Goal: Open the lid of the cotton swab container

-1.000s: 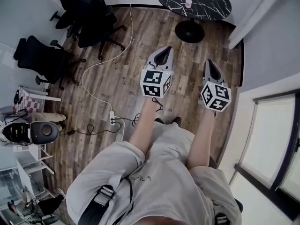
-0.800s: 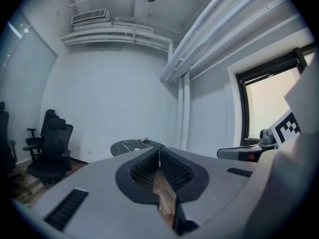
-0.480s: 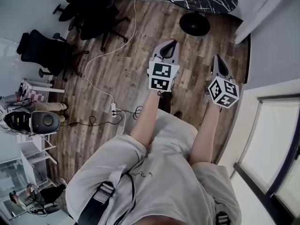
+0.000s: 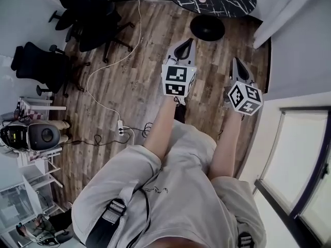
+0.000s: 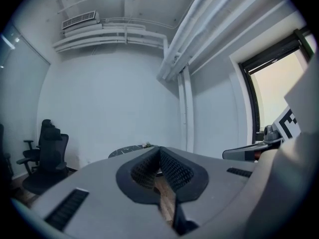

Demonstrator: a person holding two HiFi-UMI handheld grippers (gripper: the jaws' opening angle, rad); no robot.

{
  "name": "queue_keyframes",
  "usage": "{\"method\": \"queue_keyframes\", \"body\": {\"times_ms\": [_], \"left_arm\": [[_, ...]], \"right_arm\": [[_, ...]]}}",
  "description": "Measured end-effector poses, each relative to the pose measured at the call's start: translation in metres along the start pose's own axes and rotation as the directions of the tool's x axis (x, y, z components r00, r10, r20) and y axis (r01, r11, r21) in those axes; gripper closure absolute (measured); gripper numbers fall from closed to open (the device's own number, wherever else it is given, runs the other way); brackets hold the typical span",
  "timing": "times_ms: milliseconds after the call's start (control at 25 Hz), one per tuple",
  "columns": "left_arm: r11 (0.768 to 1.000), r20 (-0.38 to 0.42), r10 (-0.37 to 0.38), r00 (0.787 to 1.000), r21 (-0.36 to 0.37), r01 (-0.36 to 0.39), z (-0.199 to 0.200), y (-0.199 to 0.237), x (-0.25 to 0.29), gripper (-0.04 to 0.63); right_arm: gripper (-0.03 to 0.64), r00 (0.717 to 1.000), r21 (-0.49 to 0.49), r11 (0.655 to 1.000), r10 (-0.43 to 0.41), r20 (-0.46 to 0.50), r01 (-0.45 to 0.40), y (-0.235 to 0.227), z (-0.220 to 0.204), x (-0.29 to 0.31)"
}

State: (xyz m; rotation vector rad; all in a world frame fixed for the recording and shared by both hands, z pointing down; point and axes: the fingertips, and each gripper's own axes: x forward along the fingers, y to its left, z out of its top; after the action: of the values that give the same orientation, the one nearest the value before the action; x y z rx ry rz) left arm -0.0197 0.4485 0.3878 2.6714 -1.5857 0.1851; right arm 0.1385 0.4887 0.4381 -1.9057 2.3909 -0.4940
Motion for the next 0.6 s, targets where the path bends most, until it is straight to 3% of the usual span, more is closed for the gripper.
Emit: {"method": "queue_keyframes", "body": {"times_ms": [200,400,600], "left_arm": [[1.000,-0.006,0.000,1.000,-0.022,0.000,0.000,0.029,0.041,0.572],[0.998,-0.098,-0.020,0.995,0.058,0.025,0.008,0.059,0.088,0.572],[0.999,-0.104,-0.033,0.994,0.038,0.037,0.011,0.099,0.129,0.572]], "right_arm": [[0.583,0.999,-0.027,0.999,0.027,-0.023,-0.028,-0.003,0.009,0.050],[0.583,0.999,-0.030,0.999,0.027,-0.019,-0.027,-0.001,0.038,0.102],[0.583,0.998,-0.053,0.998,0.029,-0.051,-0.031,0.006,0.043,0.159]]}}
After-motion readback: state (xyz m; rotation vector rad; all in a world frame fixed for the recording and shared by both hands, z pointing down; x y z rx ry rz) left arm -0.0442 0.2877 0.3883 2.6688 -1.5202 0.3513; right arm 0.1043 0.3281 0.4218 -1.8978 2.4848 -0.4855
